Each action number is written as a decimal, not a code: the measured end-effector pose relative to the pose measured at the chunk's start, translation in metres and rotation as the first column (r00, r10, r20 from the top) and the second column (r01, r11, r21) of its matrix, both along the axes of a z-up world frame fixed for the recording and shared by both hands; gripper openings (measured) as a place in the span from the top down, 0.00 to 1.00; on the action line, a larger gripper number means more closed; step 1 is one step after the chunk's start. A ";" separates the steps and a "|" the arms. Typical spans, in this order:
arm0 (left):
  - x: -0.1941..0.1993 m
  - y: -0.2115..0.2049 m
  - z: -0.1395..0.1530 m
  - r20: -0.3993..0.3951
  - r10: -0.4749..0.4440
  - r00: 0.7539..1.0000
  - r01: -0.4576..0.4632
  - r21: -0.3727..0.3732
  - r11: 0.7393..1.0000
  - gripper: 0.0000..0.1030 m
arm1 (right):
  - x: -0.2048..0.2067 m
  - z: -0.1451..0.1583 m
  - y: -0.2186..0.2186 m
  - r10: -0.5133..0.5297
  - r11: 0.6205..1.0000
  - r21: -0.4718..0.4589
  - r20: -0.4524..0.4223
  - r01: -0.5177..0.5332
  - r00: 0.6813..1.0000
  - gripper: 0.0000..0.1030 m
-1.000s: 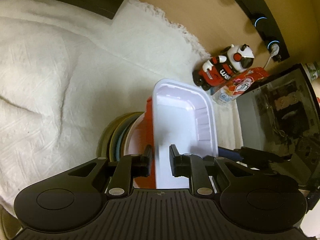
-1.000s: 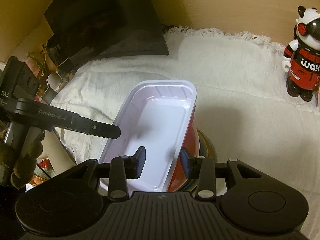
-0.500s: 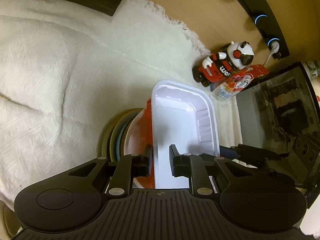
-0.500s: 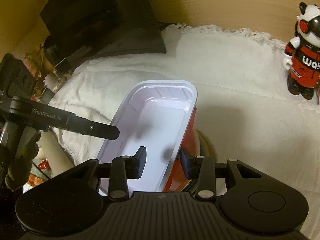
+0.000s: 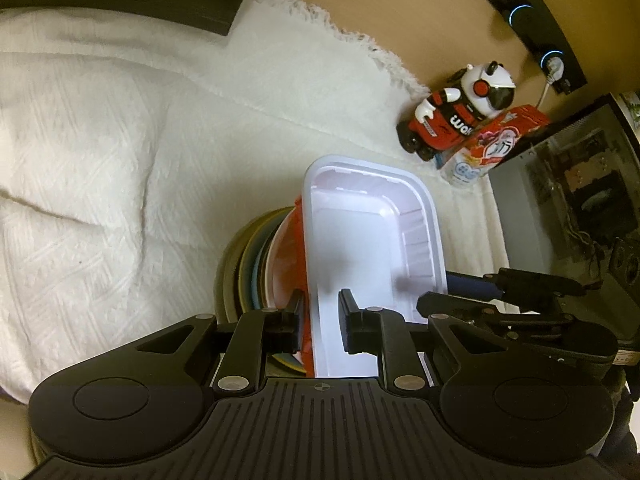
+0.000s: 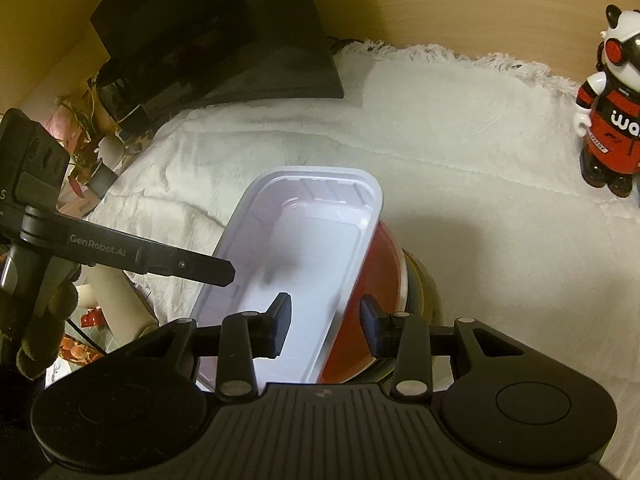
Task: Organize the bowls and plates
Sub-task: 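Lower the tray onto the top bowl and hold it level with the right gripper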
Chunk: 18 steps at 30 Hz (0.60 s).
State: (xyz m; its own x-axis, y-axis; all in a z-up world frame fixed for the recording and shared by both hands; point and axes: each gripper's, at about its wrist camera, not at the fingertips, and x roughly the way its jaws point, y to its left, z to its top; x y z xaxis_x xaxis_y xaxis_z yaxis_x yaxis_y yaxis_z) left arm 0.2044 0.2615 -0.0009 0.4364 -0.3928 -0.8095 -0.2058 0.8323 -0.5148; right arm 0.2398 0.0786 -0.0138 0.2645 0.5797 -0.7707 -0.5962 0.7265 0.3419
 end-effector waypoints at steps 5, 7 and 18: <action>0.003 -0.002 0.001 -0.001 -0.009 1.000 0.009 -0.009 1.000 0.81 | -0.002 0.000 0.000 -0.003 1.000 0.009 -0.001 0.003 1.000 0.65; 0.006 -0.004 0.002 0.001 -0.013 1.000 0.013 0.004 1.000 0.81 | -0.004 0.001 0.000 -0.001 1.000 0.010 0.003 0.001 1.000 0.66; 0.014 -0.004 -0.003 0.000 -0.027 1.000 0.027 -0.013 1.000 0.81 | -0.001 -0.006 -0.002 -0.028 1.000 0.006 -0.011 0.028 1.000 0.67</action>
State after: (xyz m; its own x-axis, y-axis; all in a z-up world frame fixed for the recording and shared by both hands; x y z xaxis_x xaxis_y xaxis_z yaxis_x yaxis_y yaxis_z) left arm 0.2189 0.2578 -0.0040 0.4256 -0.4150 -0.8041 -0.1833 0.8306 -0.5258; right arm 0.2389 0.0763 -0.0198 0.2725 0.5769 -0.7700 -0.5715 0.7409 0.3528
